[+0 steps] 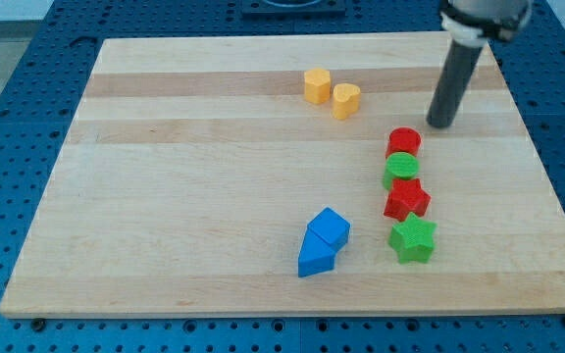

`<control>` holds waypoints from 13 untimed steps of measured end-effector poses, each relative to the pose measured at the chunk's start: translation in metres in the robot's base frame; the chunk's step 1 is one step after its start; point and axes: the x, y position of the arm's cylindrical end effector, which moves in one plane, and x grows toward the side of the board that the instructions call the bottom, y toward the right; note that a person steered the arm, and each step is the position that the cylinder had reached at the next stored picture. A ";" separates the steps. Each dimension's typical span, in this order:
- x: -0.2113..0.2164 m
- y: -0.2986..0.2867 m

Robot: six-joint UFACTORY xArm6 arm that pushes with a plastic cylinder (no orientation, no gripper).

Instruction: Move yellow heart along with yellow hexagon towards top center

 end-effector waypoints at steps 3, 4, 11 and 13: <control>0.009 -0.052; 0.010 -0.071; -0.012 -0.128; -0.007 -0.149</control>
